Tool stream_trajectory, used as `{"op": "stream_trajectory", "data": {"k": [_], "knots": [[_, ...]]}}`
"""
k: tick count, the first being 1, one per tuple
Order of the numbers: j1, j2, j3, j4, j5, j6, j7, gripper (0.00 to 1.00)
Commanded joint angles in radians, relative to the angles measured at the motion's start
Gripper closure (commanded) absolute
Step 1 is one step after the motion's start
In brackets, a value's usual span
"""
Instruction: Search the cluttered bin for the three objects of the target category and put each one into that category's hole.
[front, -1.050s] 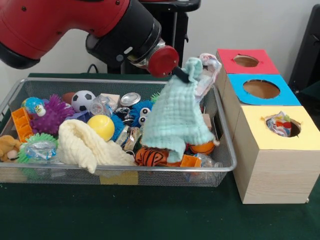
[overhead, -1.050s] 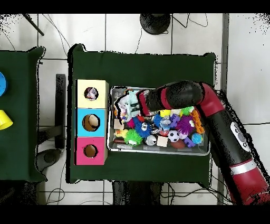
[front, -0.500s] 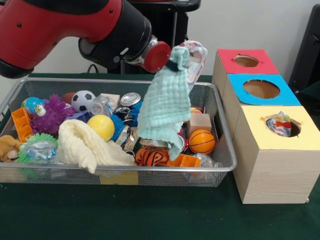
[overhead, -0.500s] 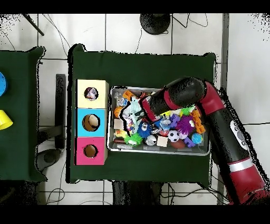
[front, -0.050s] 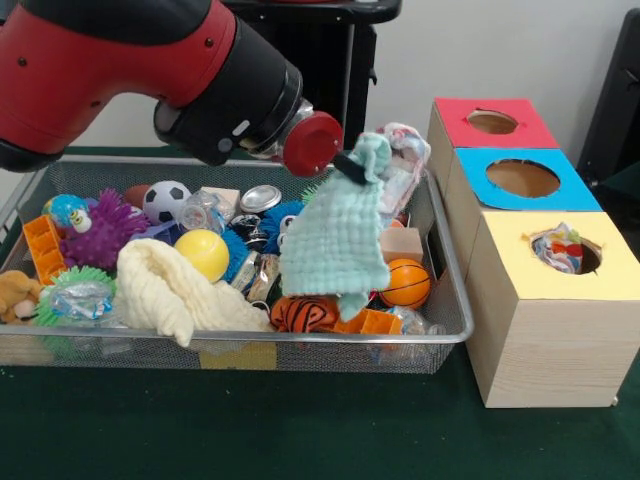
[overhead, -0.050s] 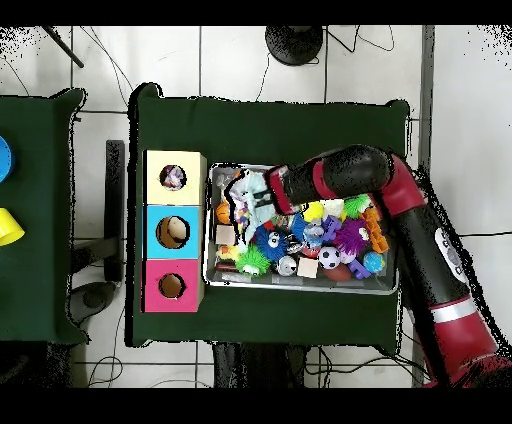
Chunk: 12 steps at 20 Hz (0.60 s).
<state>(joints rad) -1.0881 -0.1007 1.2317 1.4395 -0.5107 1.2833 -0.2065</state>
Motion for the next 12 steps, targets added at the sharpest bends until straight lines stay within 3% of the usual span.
{"op": "stream_trajectory", "data": {"k": [1,12], "knots": [[-0.024,0.049,-0.016,-0.077,-0.017,-0.134,-0.115,1.00],[0.002,-0.010,-0.078,-0.085,-0.008,-0.070,-0.121,1.00]]}}
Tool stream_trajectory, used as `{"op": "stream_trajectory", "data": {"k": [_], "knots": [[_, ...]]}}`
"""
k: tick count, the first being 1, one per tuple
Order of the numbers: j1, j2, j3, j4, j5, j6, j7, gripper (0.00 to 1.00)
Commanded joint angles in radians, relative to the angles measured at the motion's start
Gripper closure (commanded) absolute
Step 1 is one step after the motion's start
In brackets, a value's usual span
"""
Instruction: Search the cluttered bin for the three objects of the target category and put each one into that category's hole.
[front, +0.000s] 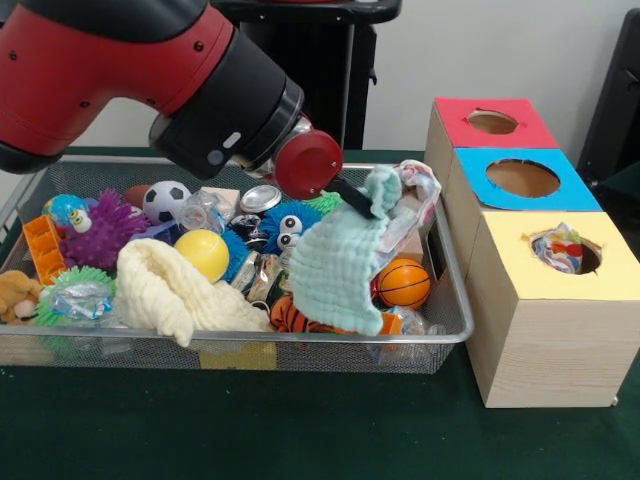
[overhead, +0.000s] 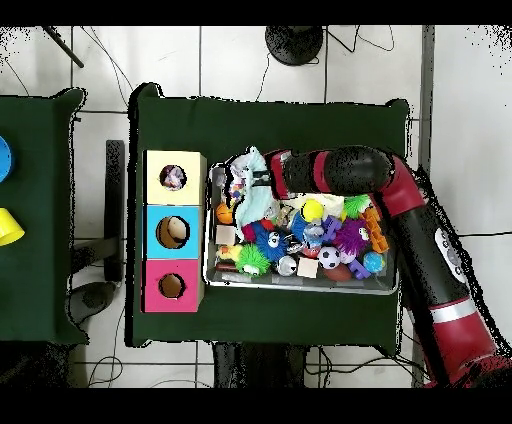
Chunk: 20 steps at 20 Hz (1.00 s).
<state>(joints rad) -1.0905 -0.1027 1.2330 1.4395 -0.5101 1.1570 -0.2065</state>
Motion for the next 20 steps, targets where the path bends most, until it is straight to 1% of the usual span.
{"op": "stream_trajectory", "data": {"k": [1,5,6,8,10,11,12,14,20], "knots": [[0.005,-0.010,-0.080,-0.084,-0.010,0.057,-0.124,1.00],[0.005,-0.006,-0.083,-0.089,-0.011,0.067,-0.140,1.00],[0.005,-0.005,-0.083,-0.089,-0.013,0.069,-0.149,0.00],[0.006,-0.013,-0.088,-0.086,-0.015,0.060,-0.124,0.00],[0.001,-0.026,-0.083,-0.074,-0.018,0.079,-0.145,0.00],[0.001,-0.039,-0.088,-0.069,-0.017,0.091,-0.132,0.00],[0.003,-0.043,-0.092,-0.067,0.002,0.110,-0.098,0.00],[0.004,-0.048,-0.091,-0.056,0.012,0.116,-0.079,0.00],[0.000,-0.080,-0.085,-0.045,0.006,0.137,-0.100,0.00]]}}
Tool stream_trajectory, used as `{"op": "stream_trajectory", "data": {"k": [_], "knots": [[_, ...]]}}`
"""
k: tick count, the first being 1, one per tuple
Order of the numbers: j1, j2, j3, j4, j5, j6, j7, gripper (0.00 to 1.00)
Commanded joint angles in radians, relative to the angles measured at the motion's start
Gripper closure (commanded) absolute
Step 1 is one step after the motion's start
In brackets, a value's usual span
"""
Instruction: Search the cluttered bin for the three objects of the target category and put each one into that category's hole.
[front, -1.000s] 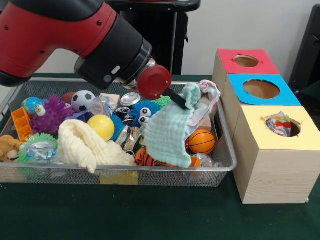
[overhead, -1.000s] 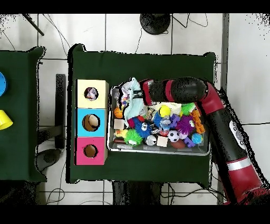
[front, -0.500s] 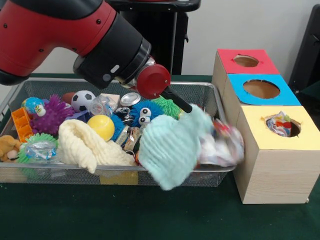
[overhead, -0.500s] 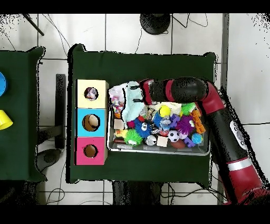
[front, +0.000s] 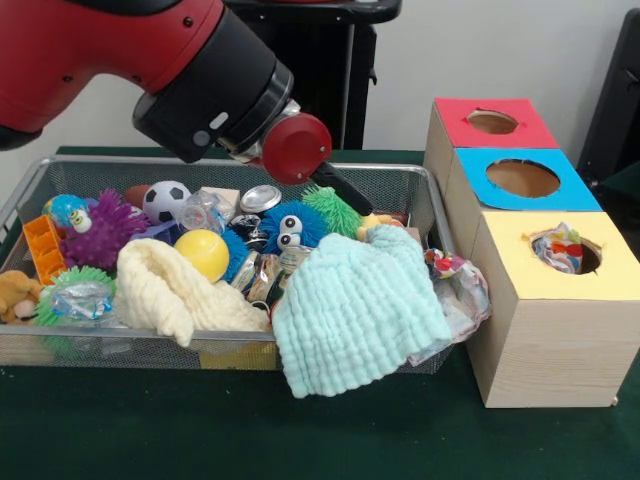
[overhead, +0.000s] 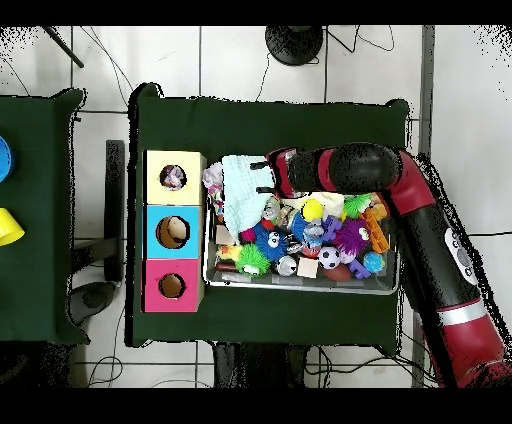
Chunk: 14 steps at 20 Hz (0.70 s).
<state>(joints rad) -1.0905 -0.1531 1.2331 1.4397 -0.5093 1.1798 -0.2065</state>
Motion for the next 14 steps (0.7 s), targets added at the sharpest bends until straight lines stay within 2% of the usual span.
{"op": "stream_trajectory", "data": {"k": [1,5,7,11,14], "knots": [[-0.005,-0.034,-0.078,-0.034,0.005,0.114,-0.106,0.00],[-0.019,-0.030,-0.044,0.025,0.039,0.005,0.007,0.00],[-0.020,-0.036,-0.035,0.057,0.020,-0.087,0.047,0.00],[0.012,-0.113,-0.061,0.086,-0.021,-0.223,0.207,0.00],[0.054,-0.166,-0.098,0.086,0.007,-0.270,0.354,0.00]]}}
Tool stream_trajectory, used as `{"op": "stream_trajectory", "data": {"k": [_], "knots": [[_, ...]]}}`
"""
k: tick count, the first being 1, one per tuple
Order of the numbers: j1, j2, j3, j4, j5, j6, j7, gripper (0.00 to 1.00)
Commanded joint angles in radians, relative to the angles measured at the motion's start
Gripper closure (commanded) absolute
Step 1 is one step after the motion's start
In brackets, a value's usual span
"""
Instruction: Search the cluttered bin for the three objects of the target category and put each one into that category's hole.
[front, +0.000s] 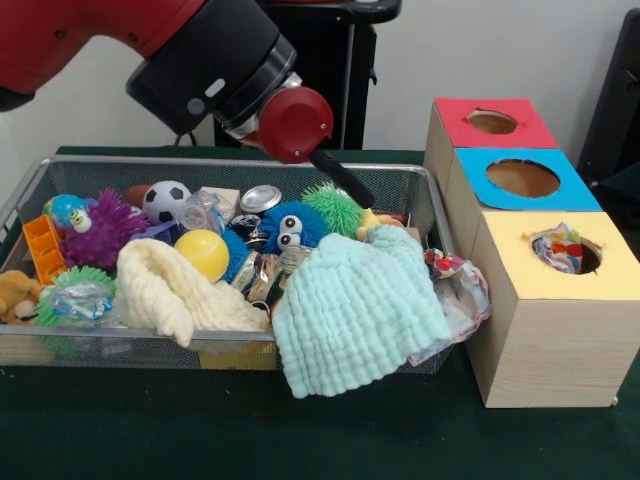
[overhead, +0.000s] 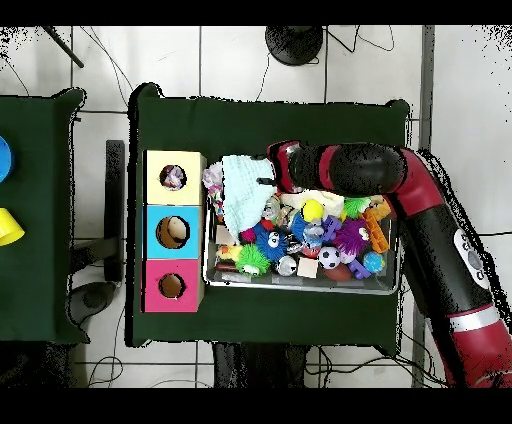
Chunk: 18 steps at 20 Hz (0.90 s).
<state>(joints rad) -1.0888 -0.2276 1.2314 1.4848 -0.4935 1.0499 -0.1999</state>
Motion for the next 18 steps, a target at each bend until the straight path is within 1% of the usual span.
{"op": "stream_trajectory", "data": {"k": [1,5,7,10,13,18], "knots": [[0.066,-0.101,-0.110,0.036,0.001,-0.153,0.378,0.00],[0.127,-0.116,-0.167,0.005,0.022,-0.202,0.428,0.00],[0.161,-0.119,-0.204,-0.014,0.036,-0.228,0.461,0.00],[0.201,-0.140,-0.268,-0.033,0.064,-0.240,0.515,0.00],[0.222,-0.158,-0.310,-0.036,0.079,-0.245,0.514,0.00],[0.258,-0.199,-0.386,-0.036,0.081,-0.266,0.562,0.00]]}}
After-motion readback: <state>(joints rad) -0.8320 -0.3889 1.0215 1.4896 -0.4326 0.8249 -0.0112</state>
